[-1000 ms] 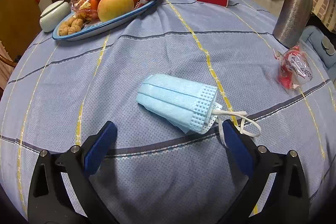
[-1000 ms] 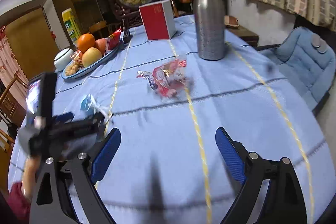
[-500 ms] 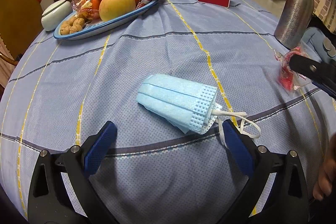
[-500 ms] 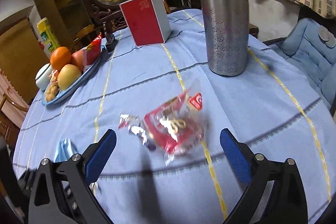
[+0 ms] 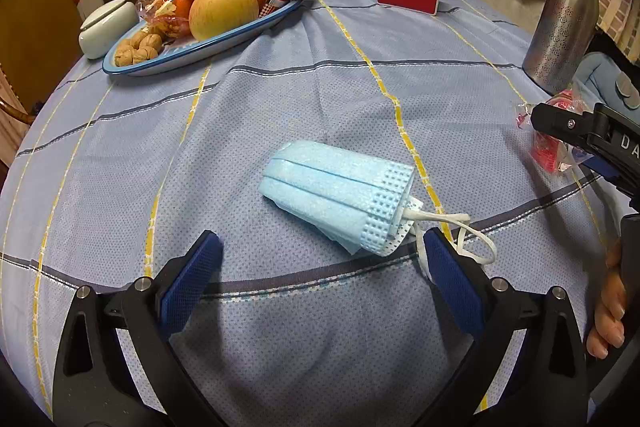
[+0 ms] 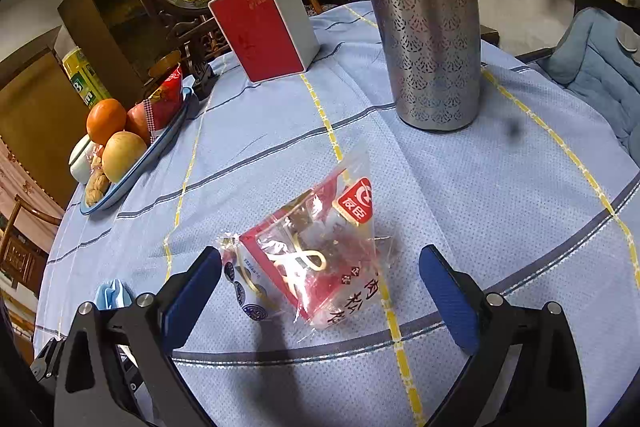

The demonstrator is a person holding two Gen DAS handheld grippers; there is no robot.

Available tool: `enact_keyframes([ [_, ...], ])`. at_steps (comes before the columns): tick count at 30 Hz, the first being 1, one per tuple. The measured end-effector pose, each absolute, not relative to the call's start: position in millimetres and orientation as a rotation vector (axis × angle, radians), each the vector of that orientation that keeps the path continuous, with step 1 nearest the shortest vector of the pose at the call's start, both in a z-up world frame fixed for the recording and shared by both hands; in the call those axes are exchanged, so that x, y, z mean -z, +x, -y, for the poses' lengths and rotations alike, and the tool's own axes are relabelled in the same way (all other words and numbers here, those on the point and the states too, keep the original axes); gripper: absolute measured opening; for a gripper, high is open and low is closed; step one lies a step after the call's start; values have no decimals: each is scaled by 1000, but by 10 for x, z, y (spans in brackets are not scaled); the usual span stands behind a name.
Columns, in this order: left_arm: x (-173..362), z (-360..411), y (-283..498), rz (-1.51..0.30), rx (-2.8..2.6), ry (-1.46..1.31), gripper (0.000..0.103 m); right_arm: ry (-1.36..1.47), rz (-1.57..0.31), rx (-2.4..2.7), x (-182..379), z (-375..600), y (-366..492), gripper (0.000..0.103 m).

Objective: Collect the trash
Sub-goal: 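Grasp the red-printed snack bag with the right tool while the left tool grasps the blue mask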

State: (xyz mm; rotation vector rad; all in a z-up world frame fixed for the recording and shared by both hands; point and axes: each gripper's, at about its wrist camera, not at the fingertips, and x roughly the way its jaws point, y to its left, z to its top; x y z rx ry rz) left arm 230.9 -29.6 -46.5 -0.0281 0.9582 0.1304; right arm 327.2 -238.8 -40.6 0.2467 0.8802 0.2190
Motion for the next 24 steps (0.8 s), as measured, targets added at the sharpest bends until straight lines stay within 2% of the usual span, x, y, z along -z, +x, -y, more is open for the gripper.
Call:
enact_keyframes([
  [10,464,294,2308,-958,-131,-28,98,203,-823,-263,321,2296,3238,95],
  [11,464,296,2309,-958,-131,-28,98,201,-827,-273,325,2290,3243,92],
  [13,464,294,2308,-958,-131,-28,98,206,-851,-291,353,2290,3269,79],
  [15,464,295,2308,-958,-131,-28,98,212,-875,-296,388,2311,3296,44],
  [16,464,295,2308,-958,-131,-28,98,218,-875,-291,391,2336,3295,39],
  [24,421,306,2298,-980,-65,-37,97,219,-826,-231,331,2479,3216,38],
])
